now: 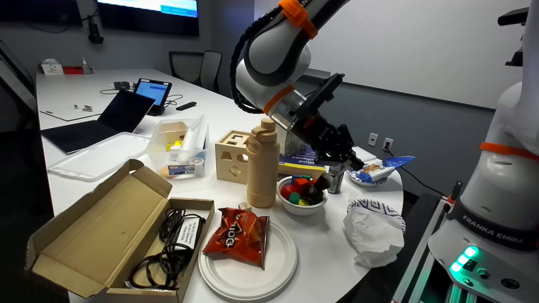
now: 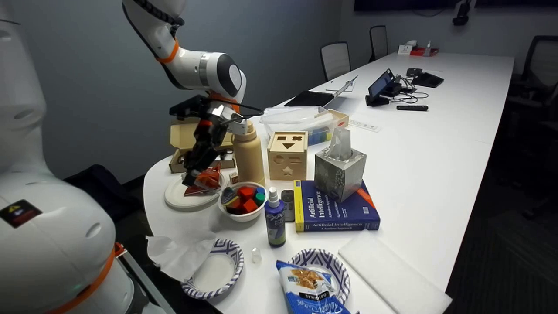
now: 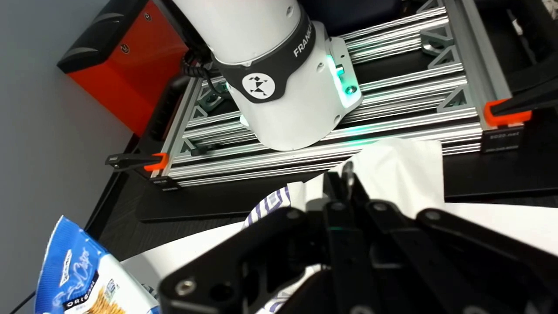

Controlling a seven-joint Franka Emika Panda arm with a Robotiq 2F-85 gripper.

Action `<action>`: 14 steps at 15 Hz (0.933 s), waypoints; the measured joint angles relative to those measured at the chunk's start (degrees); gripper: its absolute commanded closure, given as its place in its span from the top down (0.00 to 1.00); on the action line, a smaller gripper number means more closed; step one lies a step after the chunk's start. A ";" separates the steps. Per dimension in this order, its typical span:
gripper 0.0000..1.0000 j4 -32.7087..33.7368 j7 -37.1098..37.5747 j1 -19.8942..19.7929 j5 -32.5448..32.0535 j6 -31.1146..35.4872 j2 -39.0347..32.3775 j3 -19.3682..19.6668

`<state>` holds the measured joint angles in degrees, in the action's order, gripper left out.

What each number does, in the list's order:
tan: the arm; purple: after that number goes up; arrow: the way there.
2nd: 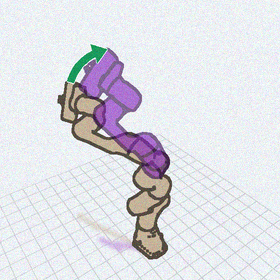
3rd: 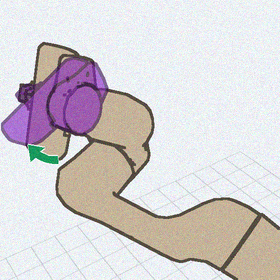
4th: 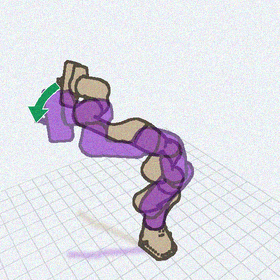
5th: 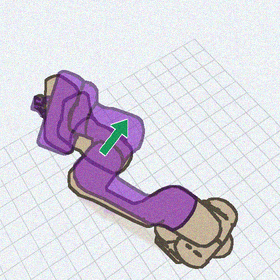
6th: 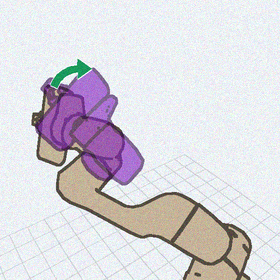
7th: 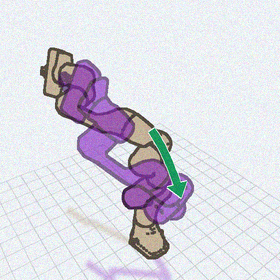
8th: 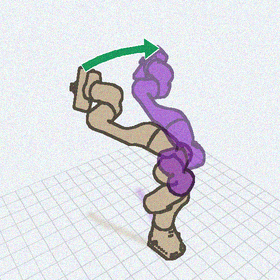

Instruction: Stir the white bowl with the kitchen utensil

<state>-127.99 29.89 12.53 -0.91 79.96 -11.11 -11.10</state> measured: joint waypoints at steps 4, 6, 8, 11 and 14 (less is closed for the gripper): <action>0.01 -0.09 -2.84 -0.21 0.71 3.10 0.14 0.36; 0.01 -0.46 -4.23 -0.41 1.64 3.80 0.60 0.82; 0.01 -1.16 -4.85 -0.76 2.13 4.40 1.41 1.31; 0.01 -2.33 -5.13 -1.10 2.49 6.21 2.97 1.84; 0.01 -3.31 -5.75 -1.25 2.83 10.09 5.13 1.95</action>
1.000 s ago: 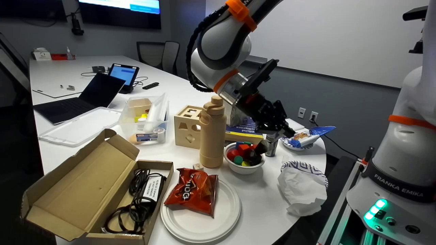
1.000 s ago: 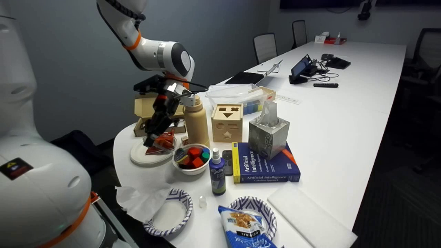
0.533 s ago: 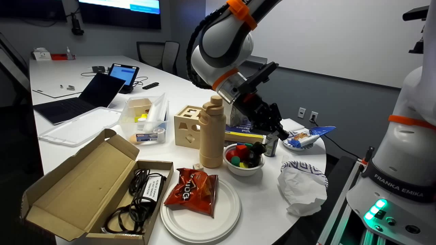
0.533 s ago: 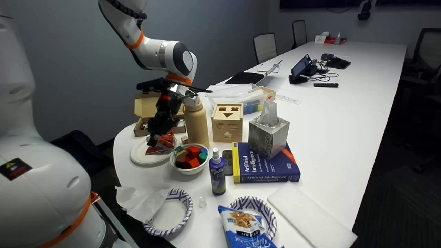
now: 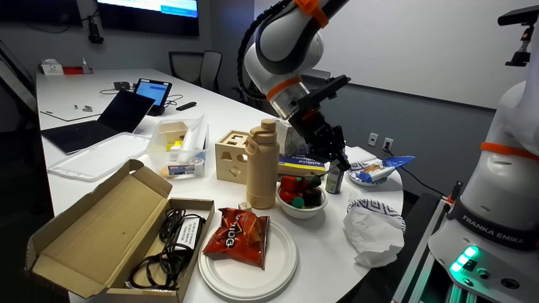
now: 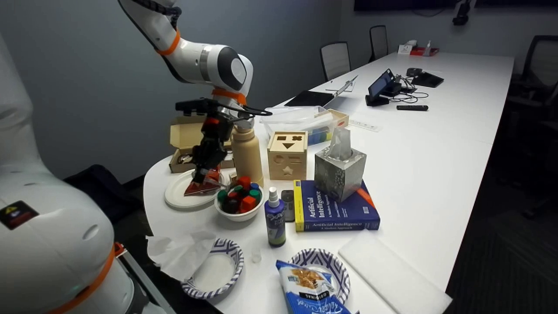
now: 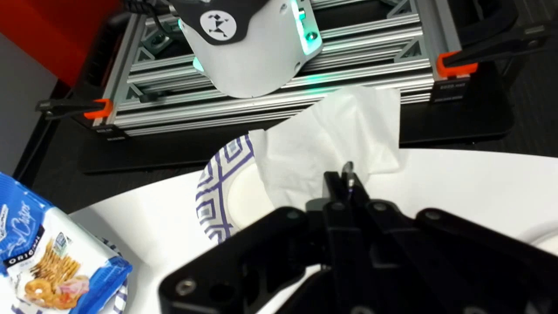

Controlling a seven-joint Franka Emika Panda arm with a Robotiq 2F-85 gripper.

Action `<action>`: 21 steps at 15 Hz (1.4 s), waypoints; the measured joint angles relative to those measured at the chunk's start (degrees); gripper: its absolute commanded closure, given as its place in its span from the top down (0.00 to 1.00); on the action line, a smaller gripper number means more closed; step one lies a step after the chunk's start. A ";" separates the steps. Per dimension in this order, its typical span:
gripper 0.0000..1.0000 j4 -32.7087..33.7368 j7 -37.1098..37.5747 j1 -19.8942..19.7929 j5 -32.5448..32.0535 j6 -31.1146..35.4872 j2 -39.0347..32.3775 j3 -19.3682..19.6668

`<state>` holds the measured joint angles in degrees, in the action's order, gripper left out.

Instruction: Stir the white bowl with the kitchen utensil

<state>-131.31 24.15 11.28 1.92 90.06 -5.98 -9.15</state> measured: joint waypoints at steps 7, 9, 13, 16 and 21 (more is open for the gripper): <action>0.01 -0.81 -0.08 0.02 0.15 2.75 4.73 -0.24; 0.01 -0.91 1.49 0.02 -0.08 1.07 4.94 -0.31; 0.01 -1.20 3.27 0.02 -0.16 -2.70 4.06 -0.55; 0.01 -1.22 3.28 0.05 -0.18 -3.84 2.16 -0.88; 0.01 -1.20 3.31 0.36 -0.71 -0.20 -0.18 -1.14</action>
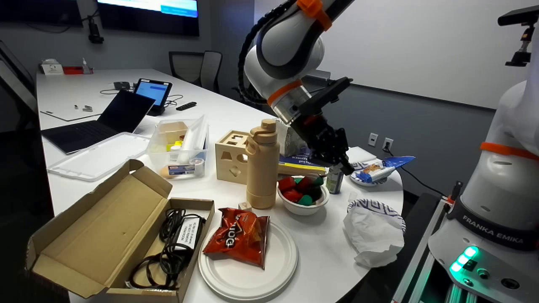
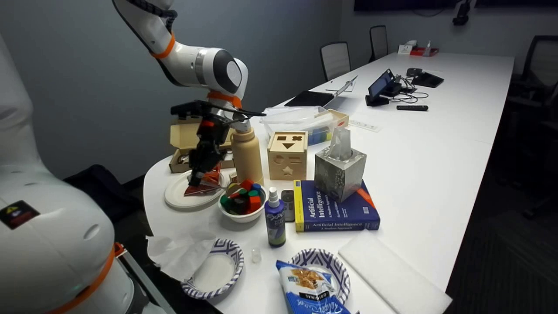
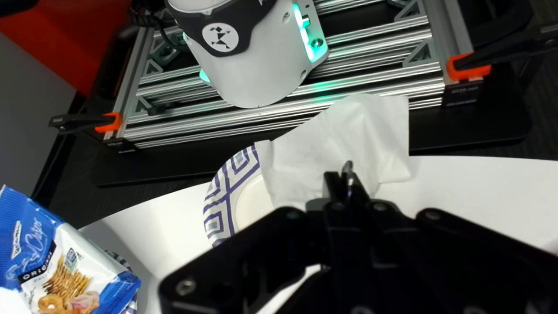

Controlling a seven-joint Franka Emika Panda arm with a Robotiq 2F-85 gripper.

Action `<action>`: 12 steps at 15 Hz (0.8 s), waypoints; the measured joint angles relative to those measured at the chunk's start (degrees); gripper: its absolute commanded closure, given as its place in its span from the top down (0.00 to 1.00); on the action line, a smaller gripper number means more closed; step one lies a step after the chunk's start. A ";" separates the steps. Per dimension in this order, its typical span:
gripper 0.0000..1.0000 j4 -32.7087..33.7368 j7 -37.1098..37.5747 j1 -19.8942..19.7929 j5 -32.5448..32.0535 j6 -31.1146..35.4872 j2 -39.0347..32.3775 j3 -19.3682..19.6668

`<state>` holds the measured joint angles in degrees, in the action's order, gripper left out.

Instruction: Stir the white bowl with the kitchen utensil

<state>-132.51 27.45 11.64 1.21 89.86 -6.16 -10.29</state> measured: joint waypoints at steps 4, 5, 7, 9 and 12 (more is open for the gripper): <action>0.01 -0.15 -0.04 0.01 0.12 2.32 -0.52 -0.04; 0.01 -0.23 -0.04 0.01 0.14 2.42 -0.52 -0.05; 0.01 -0.33 0.03 0.01 0.14 2.54 -0.34 -0.04; 0.01 -0.42 0.28 0.01 0.05 2.64 0.01 -0.02; 0.01 -0.32 1.40 0.01 -1.53 1.11 0.18 -0.02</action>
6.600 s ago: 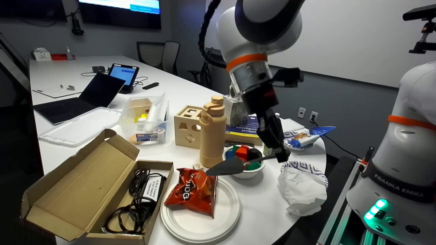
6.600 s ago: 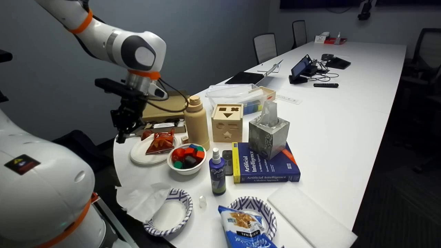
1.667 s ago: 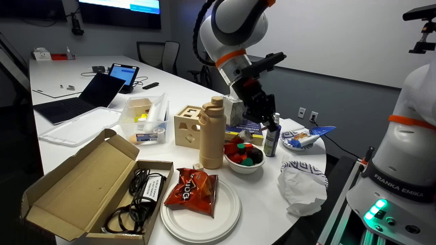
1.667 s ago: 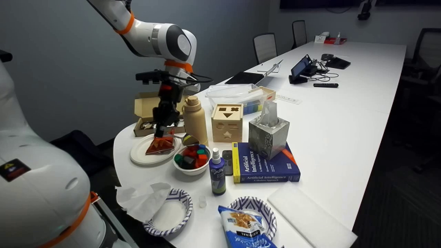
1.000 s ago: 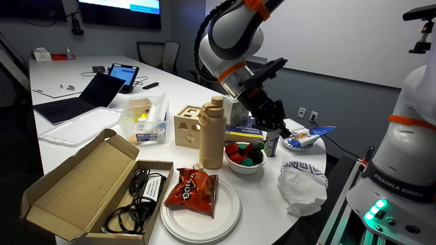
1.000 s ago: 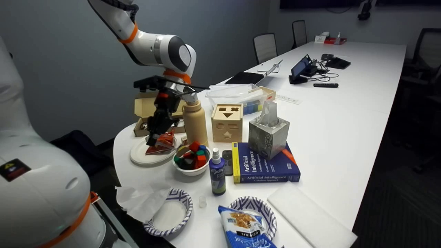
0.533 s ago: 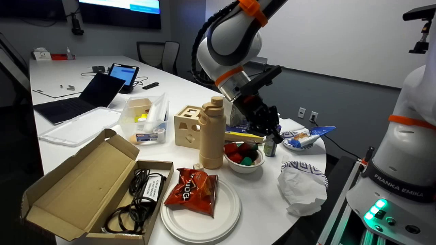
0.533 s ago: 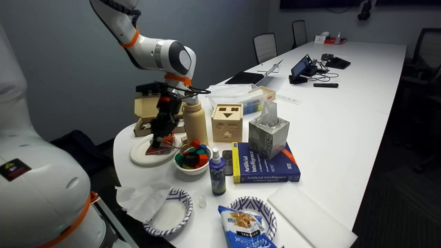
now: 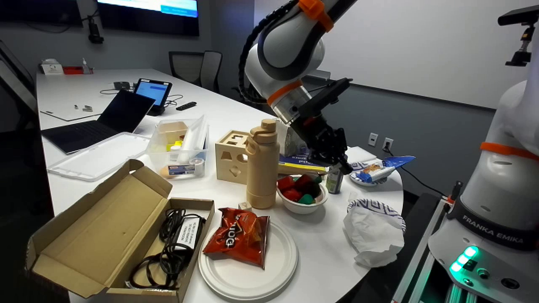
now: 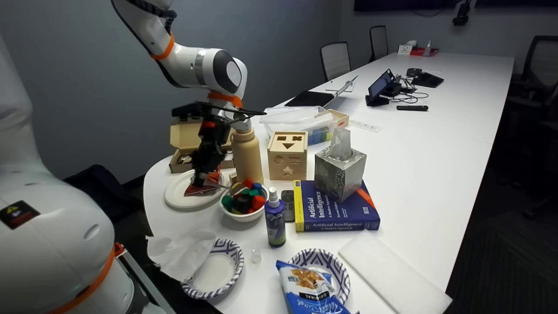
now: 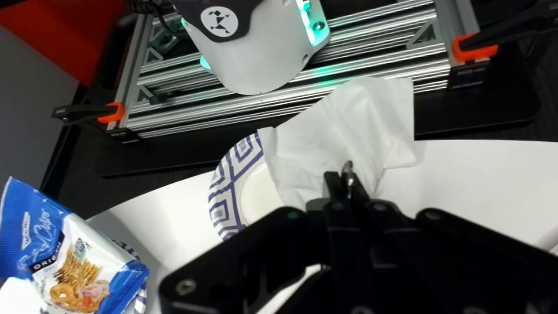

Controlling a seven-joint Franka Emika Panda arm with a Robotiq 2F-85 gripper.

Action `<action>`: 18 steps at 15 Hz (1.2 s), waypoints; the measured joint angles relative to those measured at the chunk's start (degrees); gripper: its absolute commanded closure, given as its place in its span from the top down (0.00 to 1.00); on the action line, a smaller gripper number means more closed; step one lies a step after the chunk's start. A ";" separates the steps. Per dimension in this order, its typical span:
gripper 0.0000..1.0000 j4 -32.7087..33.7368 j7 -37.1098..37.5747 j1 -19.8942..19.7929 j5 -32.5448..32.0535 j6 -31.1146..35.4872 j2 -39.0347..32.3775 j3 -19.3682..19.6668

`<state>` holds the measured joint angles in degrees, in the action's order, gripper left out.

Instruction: Stir the white bowl with the kitchen utensil

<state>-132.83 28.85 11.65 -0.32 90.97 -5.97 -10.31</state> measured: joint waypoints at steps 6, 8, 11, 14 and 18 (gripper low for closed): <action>0.01 0.99 -2.09 0.00 -1.63 -8.47 -1.51 0.00; 0.01 1.27 -4.76 0.00 -1.64 -8.60 -2.69 -0.01; 0.01 2.25 -7.71 0.00 -1.63 -8.59 -3.72 -0.01; 0.01 2.62 -7.91 0.00 -1.62 -7.32 -3.91 0.04; 0.01 2.63 -4.97 0.09 -2.64 -6.82 -3.90 0.07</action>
<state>-130.20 23.88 11.74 -2.96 84.15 -9.87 -10.24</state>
